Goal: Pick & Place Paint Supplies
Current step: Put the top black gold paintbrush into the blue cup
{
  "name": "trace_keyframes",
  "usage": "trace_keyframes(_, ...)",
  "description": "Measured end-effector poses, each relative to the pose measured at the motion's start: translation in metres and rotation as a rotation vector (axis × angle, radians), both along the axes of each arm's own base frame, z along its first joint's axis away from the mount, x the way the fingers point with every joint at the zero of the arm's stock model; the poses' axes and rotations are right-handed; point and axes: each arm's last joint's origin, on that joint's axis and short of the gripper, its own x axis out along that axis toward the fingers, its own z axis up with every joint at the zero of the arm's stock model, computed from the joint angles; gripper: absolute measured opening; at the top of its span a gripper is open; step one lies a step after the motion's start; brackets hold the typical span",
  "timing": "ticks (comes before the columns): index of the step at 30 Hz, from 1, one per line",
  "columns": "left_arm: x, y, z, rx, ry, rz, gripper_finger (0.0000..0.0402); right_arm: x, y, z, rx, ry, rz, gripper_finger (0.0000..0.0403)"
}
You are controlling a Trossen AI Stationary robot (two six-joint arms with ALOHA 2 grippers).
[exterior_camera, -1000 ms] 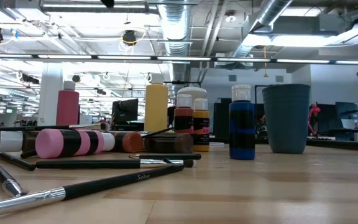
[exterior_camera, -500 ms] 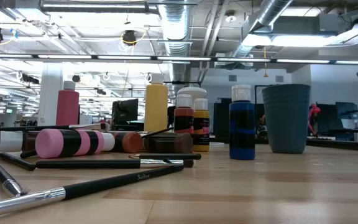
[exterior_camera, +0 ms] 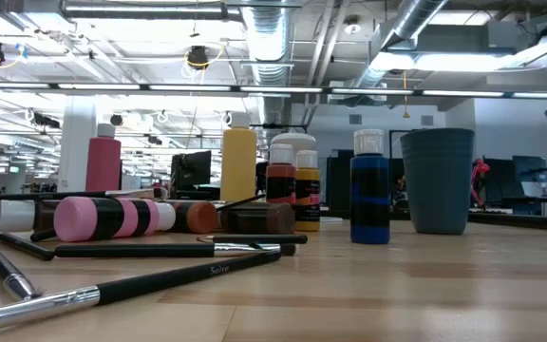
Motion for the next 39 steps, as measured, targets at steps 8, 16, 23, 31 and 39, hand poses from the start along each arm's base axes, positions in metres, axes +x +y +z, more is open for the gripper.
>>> trace_keyframes(8,-0.002,-0.007,0.0,-0.007,0.003,-0.037,0.0204,-0.011,-0.06,0.032,0.225,0.37,-0.17,0.0001)
trace_keyframes(16,-0.002,-0.007,0.0,-0.006,0.005,-0.036,0.0204,-0.048,-0.111,0.08,0.379,0.591,-0.466,0.0001)
trace_keyframes(23,-0.002,-0.007,-0.001,-0.004,0.011,-0.036,0.0204,-0.045,-0.132,0.079,0.575,0.695,-0.428,0.0001)
trace_keyframes(31,-0.002,-0.007,-0.002,-0.002,0.017,-0.036,0.0204,-0.036,-0.156,0.072,0.667,0.781,-0.414,0.0001)
trace_keyframes(39,-0.002,-0.007,-0.002,0.0,0.024,-0.036,0.0204,-0.04,-0.213,0.083,0.717,0.765,-0.418,0.0001)
